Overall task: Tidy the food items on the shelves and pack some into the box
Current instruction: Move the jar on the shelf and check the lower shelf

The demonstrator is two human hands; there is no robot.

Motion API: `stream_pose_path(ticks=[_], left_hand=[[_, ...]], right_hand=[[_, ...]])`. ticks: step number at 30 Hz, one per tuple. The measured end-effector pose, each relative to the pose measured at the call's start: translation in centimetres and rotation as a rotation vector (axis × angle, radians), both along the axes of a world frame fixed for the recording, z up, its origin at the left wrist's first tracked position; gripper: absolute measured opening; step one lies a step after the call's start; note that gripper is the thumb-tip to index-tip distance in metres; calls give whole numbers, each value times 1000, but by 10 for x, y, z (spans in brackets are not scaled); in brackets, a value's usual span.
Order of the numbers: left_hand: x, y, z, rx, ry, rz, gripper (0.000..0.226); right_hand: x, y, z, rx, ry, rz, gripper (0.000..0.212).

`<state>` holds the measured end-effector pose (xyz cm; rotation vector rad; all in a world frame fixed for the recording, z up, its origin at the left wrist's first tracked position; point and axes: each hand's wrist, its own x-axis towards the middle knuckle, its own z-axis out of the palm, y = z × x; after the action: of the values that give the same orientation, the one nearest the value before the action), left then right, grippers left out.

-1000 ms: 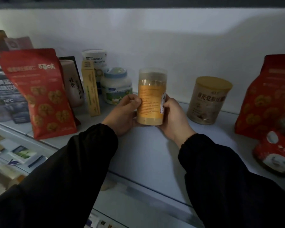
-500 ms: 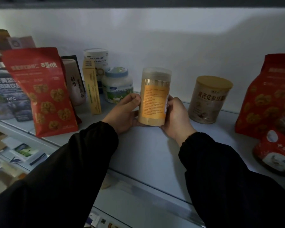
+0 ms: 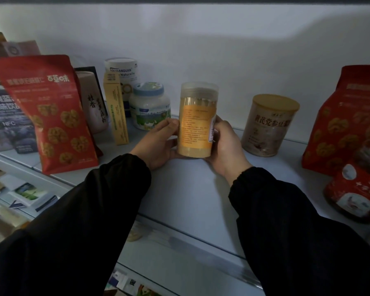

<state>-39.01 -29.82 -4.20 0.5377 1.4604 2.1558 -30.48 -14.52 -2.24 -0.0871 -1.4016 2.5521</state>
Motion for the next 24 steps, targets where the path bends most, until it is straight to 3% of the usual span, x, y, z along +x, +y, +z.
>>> stream_pose_path(ticks=[3,6,10,13,16,21,24], left_hand=[[4,0,1,19,-3,-15,42],[5,-2,2,39,17,-95,81],[10,0,4,90,0,-149,51],[9,-1,3,98,-19,-135,51],[8,1,4,59,-39,-41,43],[8,5,6,48,-122,49,41],[10,3,8,42,-116,-37,50]], right_hand=[[3,0,3,117,36,-12,30],[2,-3,1,172,19,-22,39],[3,-5,-2,228,12,5,59],[4,-4,-2,304,31,-14,62],[3,-3,-3,350,34,-72,77],[3,0,-2,373,31,-104,63],[2,0,-3,366,23,-82,59]])
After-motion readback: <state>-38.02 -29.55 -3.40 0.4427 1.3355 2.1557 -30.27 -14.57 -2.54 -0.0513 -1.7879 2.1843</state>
